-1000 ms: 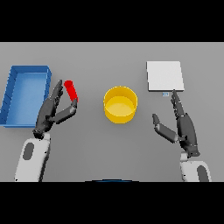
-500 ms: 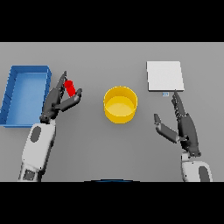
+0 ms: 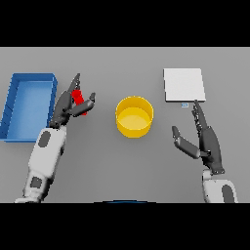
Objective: Pick up the red beaker and tilt it to pour out 1 green nut into yellow bowl. Pick up the yellow bowl and place it on the metallic measuring scale.
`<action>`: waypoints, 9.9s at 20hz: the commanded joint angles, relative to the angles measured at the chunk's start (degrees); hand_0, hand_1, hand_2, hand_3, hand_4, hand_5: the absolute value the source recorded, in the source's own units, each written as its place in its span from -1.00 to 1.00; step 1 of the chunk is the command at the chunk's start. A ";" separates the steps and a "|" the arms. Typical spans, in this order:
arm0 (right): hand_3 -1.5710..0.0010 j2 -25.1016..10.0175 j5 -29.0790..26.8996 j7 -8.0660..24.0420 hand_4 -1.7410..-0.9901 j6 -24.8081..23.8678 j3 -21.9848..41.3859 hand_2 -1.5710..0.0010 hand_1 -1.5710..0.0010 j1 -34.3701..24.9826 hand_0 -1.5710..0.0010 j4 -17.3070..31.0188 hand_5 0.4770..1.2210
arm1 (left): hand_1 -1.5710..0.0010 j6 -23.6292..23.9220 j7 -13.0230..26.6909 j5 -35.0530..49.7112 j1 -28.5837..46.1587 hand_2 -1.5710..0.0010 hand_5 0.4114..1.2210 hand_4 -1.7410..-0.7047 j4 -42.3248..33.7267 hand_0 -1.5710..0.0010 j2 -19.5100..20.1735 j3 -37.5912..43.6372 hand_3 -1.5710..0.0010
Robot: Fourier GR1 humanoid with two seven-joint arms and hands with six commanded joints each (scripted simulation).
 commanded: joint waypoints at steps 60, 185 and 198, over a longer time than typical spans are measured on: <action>1.00 1.99 5.17 -0.59 0.49 -3.72 1.55 1.00 1.00 -0.77 1.00 1.42 -0.59 | -1.00 -16.12 3.41 -51.95 -41.33 -1.00 1.00 -0.99 9.19 -1.00 12.20 -65.04 -1.00; 0.27 -15.40 43.14 -6.93 -0.50 28.97 36.00 -0.11 -0.28 -45.92 -0.33 33.46 0.62 | 1.00 18.35 24.92 34.47 -4.53 1.00 -0.31 0.97 -11.53 1.00 48.93 -38.50 1.00; -0.71 -17.45 40.53 -8.18 -0.97 28.31 33.95 -0.70 -0.96 -46.58 -0.96 31.03 0.98 | 1.00 18.17 25.77 34.60 -4.16 1.00 -0.30 0.98 -12.06 1.00 49.20 -38.77 1.00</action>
